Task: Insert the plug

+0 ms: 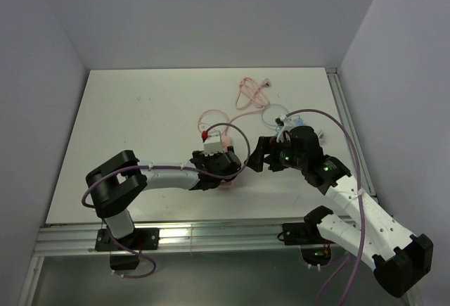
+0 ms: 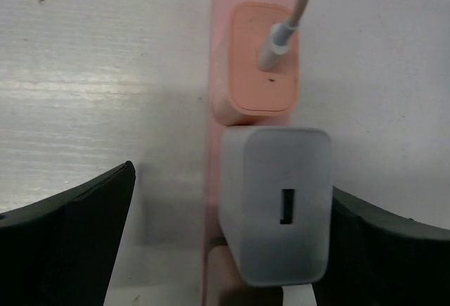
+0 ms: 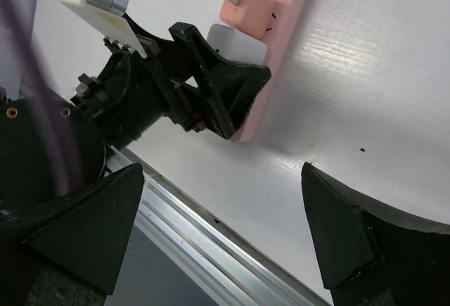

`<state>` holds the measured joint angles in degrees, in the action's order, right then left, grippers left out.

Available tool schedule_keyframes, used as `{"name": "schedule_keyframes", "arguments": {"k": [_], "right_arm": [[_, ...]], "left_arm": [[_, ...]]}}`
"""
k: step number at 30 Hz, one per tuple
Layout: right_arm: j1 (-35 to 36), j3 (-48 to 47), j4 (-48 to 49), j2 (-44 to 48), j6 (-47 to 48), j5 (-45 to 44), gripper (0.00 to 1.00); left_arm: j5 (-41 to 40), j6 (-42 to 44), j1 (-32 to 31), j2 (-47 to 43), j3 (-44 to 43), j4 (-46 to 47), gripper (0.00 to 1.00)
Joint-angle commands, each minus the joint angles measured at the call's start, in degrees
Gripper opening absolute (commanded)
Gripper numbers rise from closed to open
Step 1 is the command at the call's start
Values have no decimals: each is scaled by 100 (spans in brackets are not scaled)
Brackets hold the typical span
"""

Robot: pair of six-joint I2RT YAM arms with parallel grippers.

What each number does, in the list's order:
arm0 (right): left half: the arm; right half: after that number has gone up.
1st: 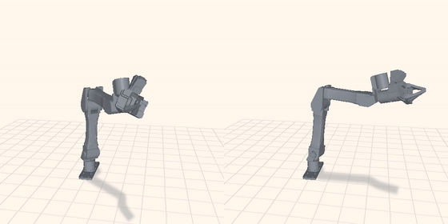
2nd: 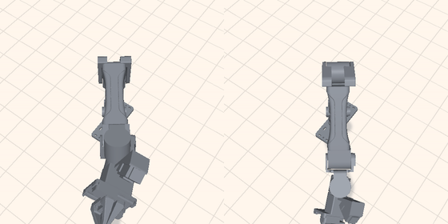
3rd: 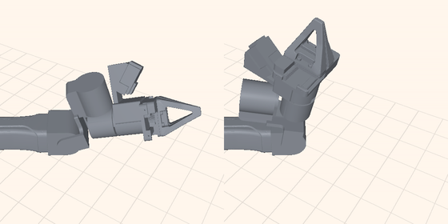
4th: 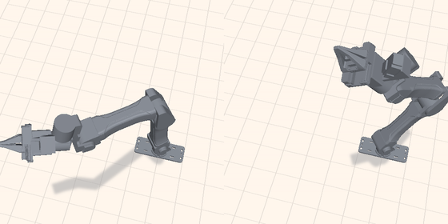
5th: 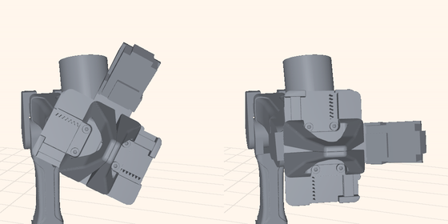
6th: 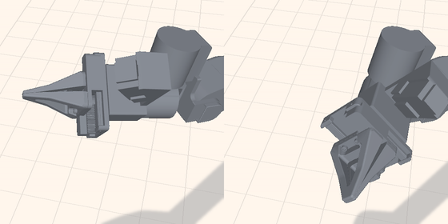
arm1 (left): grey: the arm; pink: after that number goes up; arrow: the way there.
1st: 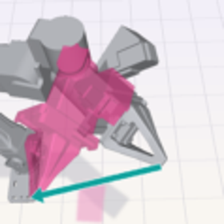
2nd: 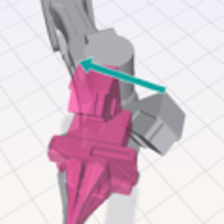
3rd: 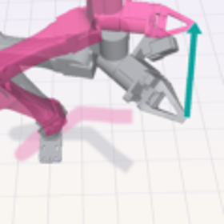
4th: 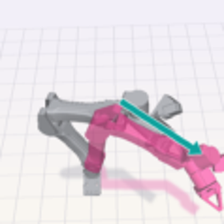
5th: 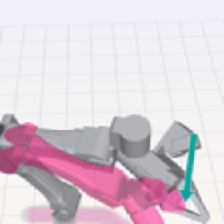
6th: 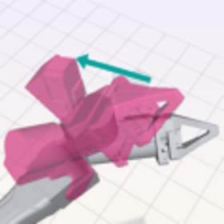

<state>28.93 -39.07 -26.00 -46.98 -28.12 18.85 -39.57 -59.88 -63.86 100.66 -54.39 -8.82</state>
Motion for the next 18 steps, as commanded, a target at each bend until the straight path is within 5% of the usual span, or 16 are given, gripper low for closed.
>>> {"name": "schedule_keyframes", "arguments": {"k": [1,8,18], "right_arm": [[-19,-250,-28,172,-62,-75,100],[-19,-312,-151,172,-88,-259,100],[-19,-294,-300,128,-141,-487,100]], "left_arm": [[460,11,22,-299,341,-1095,99],[-103,362,-434,-1662,376,-1097,100],[213,1198,-575,-3235,946,-445,100]]}}
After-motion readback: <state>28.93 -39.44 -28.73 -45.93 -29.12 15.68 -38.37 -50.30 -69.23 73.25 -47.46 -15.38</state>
